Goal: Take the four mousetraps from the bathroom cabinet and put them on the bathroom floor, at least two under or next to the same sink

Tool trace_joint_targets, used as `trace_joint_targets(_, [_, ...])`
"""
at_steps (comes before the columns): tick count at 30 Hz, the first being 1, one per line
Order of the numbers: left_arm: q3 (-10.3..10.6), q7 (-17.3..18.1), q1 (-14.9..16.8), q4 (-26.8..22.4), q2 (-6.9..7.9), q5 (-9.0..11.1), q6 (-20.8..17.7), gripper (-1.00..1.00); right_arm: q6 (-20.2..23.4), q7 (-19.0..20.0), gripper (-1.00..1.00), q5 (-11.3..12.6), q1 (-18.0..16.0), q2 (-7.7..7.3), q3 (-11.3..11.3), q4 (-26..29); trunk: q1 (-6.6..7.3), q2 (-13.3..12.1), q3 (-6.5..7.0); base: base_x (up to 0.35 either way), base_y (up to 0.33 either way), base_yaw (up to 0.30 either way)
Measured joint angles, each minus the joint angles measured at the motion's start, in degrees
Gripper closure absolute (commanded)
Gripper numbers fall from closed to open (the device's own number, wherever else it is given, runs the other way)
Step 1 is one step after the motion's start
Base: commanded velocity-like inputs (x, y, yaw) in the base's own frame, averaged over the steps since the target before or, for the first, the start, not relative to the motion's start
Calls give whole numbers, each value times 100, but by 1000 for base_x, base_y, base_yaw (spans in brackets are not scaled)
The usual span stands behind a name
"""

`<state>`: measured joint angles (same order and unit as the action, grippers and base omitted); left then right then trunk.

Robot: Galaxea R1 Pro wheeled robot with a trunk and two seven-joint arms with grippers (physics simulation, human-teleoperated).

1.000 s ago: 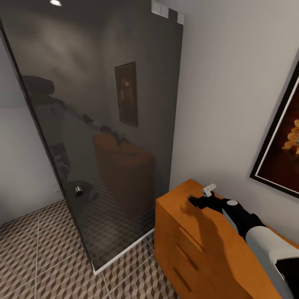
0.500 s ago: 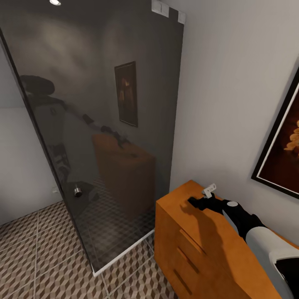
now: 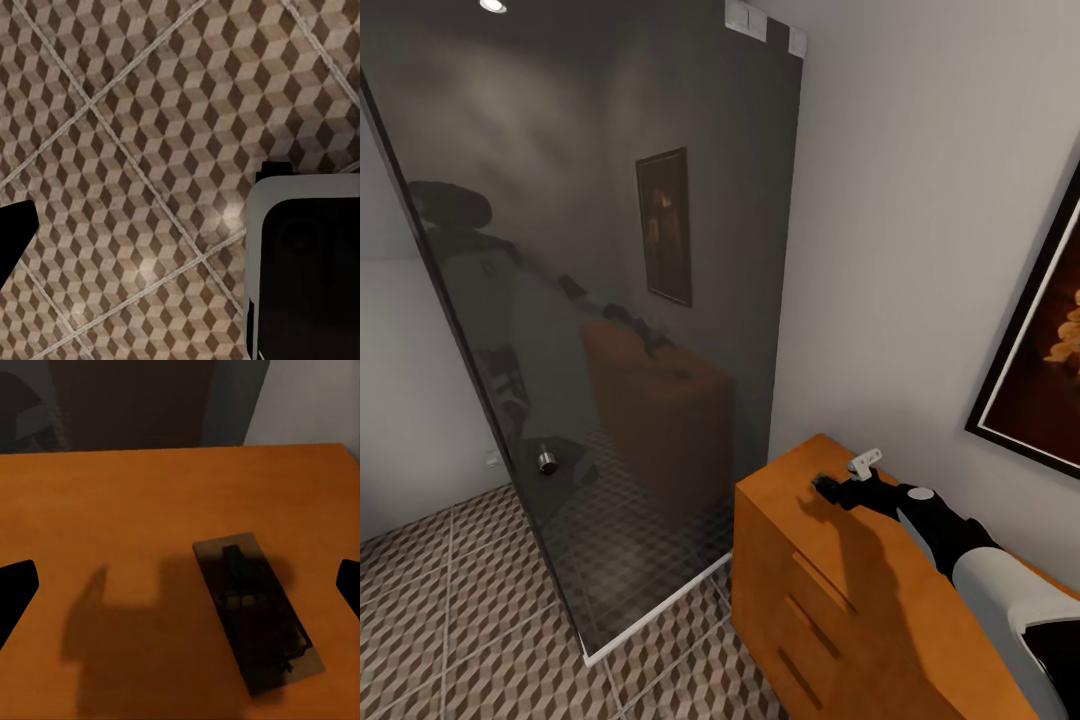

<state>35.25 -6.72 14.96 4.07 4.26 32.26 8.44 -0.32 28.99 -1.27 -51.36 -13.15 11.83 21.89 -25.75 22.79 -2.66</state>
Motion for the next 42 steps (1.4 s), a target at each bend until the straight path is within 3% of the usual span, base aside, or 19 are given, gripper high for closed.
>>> trace_joint_targets(42, [0,0,0,0,0,0,0,-100,-183,4,-100,4,1,0,-4,-59,0,0,0,13,-30,0])
